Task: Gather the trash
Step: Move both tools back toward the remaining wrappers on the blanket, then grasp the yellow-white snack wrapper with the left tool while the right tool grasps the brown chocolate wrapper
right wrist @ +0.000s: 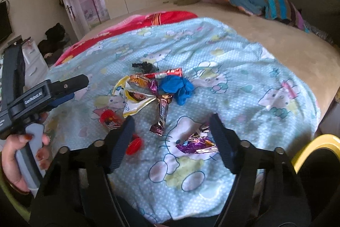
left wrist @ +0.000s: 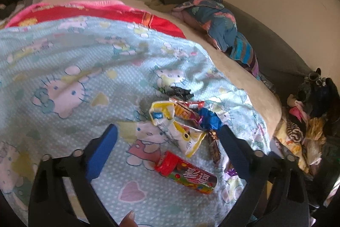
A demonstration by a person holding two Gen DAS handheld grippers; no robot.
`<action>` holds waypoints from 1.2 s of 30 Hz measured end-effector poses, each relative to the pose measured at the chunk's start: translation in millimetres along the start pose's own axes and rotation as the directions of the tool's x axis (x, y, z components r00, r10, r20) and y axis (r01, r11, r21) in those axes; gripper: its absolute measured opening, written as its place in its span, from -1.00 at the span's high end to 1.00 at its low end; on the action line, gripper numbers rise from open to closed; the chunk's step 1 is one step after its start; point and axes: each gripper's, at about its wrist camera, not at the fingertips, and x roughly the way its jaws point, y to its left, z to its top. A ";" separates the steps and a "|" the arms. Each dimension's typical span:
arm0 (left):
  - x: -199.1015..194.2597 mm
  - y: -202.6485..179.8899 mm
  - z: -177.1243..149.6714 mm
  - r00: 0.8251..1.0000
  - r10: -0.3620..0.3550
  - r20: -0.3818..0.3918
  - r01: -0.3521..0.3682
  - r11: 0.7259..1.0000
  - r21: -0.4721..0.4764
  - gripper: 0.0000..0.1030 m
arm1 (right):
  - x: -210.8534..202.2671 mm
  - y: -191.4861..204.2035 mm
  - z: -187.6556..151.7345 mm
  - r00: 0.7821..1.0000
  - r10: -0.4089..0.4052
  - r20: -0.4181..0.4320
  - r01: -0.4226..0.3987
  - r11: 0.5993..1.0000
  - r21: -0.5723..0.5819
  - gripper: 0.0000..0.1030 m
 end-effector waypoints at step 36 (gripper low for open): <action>101.8 7.7 -6.8 0.961 -0.109 -0.253 0.073 0.987 -0.146 0.34 | 56.0 -4.6 -21.2 0.993 0.080 -0.092 -0.070 0.992 0.106 0.83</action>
